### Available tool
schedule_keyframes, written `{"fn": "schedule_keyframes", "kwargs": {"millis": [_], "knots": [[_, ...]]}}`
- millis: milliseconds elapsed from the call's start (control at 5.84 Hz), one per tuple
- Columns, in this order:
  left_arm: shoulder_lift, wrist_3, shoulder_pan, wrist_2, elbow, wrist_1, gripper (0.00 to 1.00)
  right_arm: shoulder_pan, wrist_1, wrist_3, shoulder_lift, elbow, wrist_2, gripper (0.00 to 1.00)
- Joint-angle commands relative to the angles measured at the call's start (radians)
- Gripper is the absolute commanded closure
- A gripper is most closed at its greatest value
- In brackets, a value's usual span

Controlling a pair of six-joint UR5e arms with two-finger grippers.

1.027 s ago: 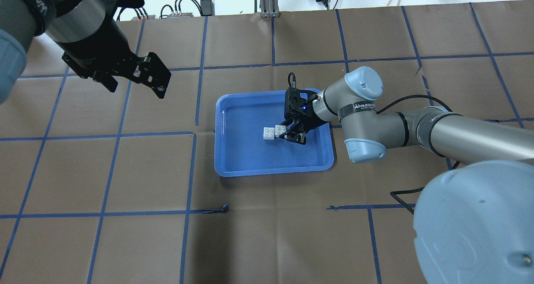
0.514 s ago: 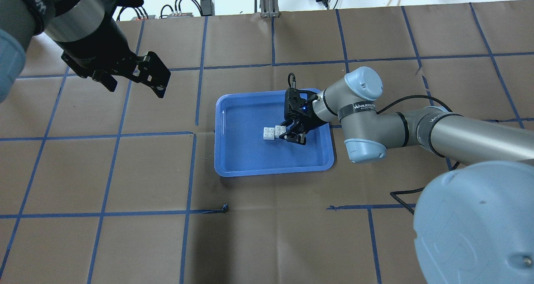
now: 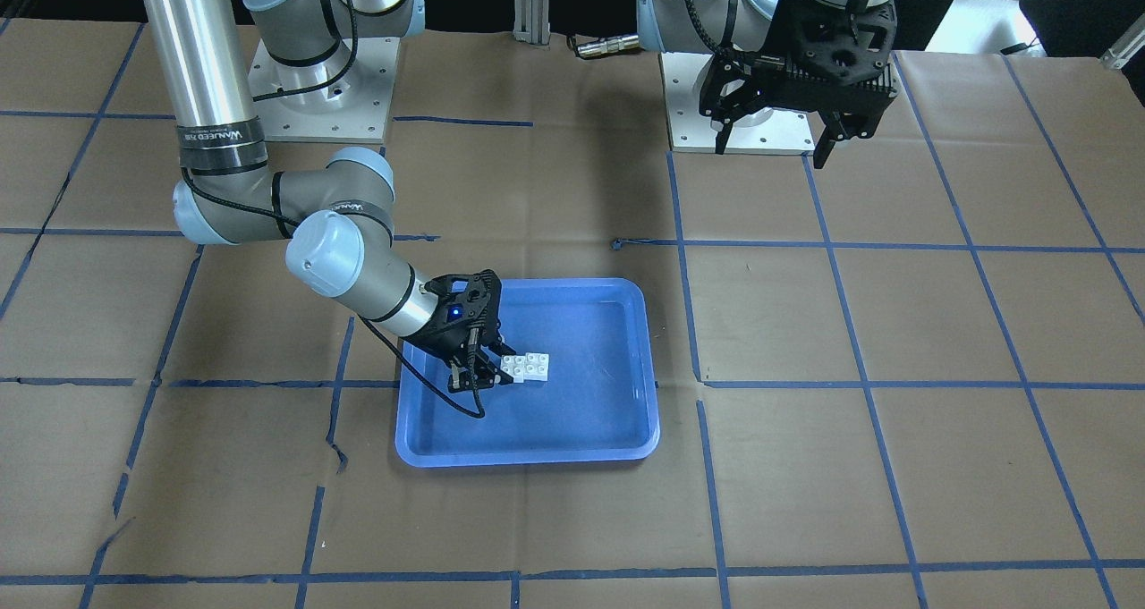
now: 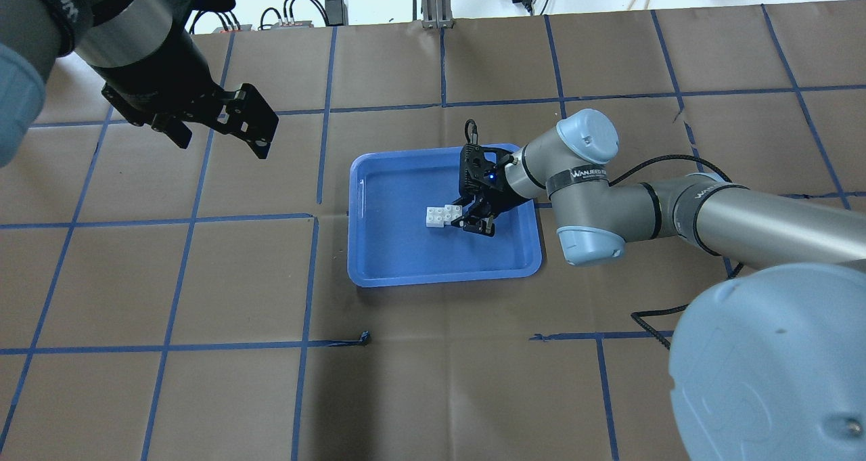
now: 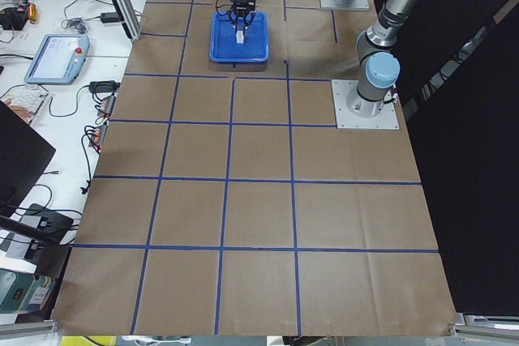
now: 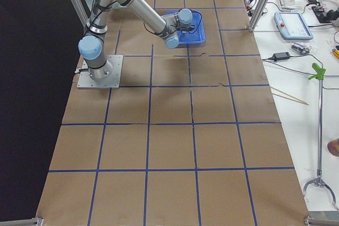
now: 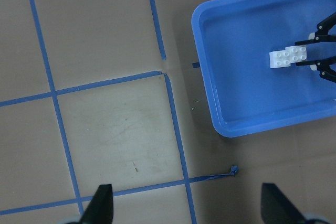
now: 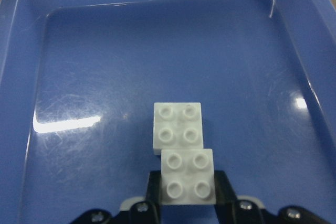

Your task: Assemble white blocks and place on blue tray

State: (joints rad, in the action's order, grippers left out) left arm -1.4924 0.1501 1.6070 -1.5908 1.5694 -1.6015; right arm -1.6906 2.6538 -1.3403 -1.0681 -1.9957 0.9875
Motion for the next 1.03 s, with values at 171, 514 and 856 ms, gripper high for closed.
{"fn": "schedule_keyframes", "kwargs": {"millis": [171, 514, 856], "knots": [[0.000, 0.000, 0.001, 0.000, 0.000, 0.000, 0.01, -0.001, 0.000, 0.001, 0.000, 0.000, 0.000, 0.47], [0.000, 0.000, -0.001, 0.002, -0.002, 0.000, 0.01, -0.001, 0.000, 0.004, -0.001, 0.000, -0.001, 0.14], [0.000, 0.000, 0.001, 0.002, -0.002, 0.000, 0.01, -0.001, -0.008, 0.074, -0.021, 0.020, 0.014, 0.00]]}}
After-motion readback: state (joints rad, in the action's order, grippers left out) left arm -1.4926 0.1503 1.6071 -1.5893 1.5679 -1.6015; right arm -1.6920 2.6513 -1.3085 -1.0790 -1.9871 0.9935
